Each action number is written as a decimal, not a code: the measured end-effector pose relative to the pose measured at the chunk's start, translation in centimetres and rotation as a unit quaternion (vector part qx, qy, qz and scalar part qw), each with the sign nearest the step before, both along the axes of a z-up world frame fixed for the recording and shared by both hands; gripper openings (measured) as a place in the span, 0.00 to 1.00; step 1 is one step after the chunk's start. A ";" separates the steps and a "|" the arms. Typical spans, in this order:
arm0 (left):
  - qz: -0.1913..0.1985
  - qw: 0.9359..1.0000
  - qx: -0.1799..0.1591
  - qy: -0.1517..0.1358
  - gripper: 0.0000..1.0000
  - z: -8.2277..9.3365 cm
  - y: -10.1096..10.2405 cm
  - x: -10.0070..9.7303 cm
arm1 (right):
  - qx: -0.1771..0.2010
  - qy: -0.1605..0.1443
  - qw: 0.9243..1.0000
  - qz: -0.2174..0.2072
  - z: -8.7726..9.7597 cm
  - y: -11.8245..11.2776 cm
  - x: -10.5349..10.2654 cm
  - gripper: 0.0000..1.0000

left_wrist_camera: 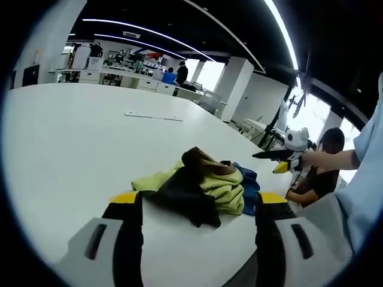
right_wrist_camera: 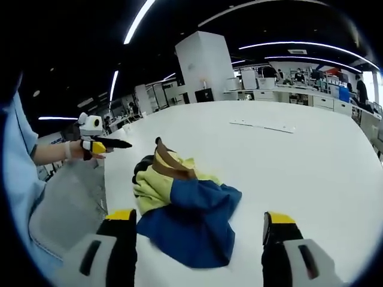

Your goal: Fold the garment on the visible template until the final outline fits inside the template.

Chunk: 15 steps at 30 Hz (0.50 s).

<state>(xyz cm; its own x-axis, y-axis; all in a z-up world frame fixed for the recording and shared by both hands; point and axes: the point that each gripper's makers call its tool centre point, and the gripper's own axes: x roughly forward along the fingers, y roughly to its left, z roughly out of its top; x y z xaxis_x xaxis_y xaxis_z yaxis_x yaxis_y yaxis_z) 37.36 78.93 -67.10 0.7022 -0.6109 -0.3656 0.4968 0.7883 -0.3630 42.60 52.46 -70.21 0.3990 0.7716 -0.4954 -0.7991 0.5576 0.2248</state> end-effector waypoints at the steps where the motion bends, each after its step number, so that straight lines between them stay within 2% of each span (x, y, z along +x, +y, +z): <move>1: -0.002 1.000 0.003 0.000 0.67 -0.2 -0.2 0.3 | -0.005 -0.002 1.000 0.004 -0.2 0.1 0.2 0.83; 7: 0.002 1.000 -0.001 0.001 0.54 -1.1 -1.3 2.2 | -0.009 -0.010 1.000 0.012 -0.3 0.9 0.9 0.74; 13: 0.002 1.000 0.009 0.008 0.40 -2.4 -2.8 4.2 | -0.022 -0.013 0.999 0.021 -1.2 1.7 1.7 0.60; 15: -0.003 1.000 0.006 0.012 0.35 -2.7 -3.4 4.9 | -0.021 -0.017 0.999 0.024 -1.2 2.0 2.0 0.53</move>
